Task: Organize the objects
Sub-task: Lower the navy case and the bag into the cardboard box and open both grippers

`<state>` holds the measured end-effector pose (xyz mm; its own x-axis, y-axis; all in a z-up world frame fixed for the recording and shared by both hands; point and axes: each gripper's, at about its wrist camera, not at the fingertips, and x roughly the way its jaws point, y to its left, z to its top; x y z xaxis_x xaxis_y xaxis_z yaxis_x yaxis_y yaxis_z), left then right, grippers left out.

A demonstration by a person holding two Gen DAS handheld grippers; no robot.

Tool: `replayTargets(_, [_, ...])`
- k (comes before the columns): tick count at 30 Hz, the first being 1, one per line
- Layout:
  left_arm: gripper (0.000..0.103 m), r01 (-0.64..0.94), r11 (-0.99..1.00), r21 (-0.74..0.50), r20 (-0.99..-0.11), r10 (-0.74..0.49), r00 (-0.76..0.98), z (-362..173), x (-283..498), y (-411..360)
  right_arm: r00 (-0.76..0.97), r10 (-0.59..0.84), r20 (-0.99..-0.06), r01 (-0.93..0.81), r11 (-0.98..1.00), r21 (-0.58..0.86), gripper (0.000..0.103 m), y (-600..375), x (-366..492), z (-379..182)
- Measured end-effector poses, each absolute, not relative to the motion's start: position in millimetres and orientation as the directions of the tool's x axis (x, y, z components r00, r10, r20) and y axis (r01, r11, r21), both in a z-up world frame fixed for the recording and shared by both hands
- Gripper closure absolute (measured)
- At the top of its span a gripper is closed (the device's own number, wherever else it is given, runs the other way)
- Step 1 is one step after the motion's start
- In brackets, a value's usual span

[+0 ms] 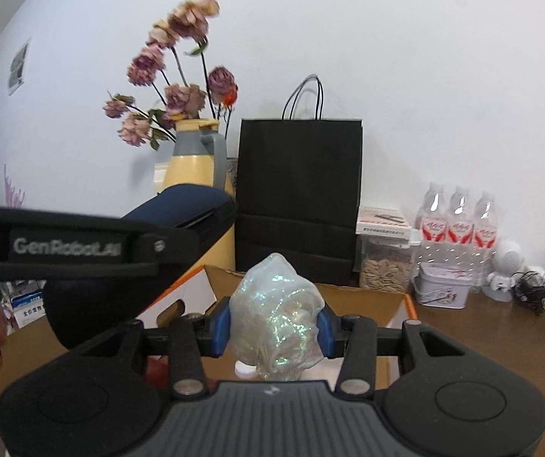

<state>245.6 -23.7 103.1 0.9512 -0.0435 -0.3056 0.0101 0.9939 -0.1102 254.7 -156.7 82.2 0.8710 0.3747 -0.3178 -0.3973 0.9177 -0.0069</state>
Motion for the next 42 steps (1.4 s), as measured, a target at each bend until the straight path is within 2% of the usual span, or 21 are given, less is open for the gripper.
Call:
replayTargets(10, [0.040, -0.175, 0.974, -0.144, -0.427, 0.098, 0.899, 56, 325, -4, 0.847, 0.322, -0.423, -0.343, 0.939, 0.026, 0.060, -122, 337, 44])
replayTargets(14, [0.040, -0.183, 0.973, -0.143, -0.469, 0.096, 0.878, 45, 333, 1, 0.826, 0.325, -0.461, -0.350, 0.936, 0.032, 0.060, -121, 348, 29])
replayTargets(20, [0.038, -0.175, 0.974, -0.146, -0.482, 0.084, 0.872, 43, 333, 0, 0.812, 0.314, -0.492, -0.353, 0.935, 0.014, 0.059, -116, 350, 19])
replayTargets(23, [0.034, -0.176, 0.976, -0.130, -0.474, 0.095, 0.875, 43, 331, -3, 0.815, 0.310, -0.490, -0.352, 0.936, 0.008, 0.051, -117, 348, 22])
replayTargets(24, [0.026, -0.174, 0.976, -0.128, -0.466, 0.095, 0.879, 44, 330, -4, 0.815, 0.310, -0.490, -0.351, 0.936, 0.007, 0.043, -118, 348, 24])
replayTargets(25, [0.012, -0.172, 0.977, -0.128, -0.459, 0.096, 0.883, 46, 329, -5, 0.816, 0.307, -0.490, -0.349, 0.937, 0.005, 0.038, -118, 348, 25])
replayTargets(27, [0.000, -0.172, 0.977, -0.125, -0.442, 0.100, 0.891, 48, 327, -6, 0.820, 0.298, -0.489, -0.341, 0.940, 0.001, 0.010, -119, 348, 26])
replayTargets(29, [0.000, -0.176, 0.976, -0.128, -0.431, 0.106, 0.896, 49, 326, -6, 0.817, 0.293, -0.496, -0.337, 0.942, 0.002, 0.000, -120, 348, 26])
replayTargets(42, [0.000, -0.174, 0.970, -0.172, -0.413, 0.090, 0.906, 59, 318, 0, 0.830, 0.268, -0.490, -0.307, 0.952, 0.002, 0.000, -126, 346, 33])
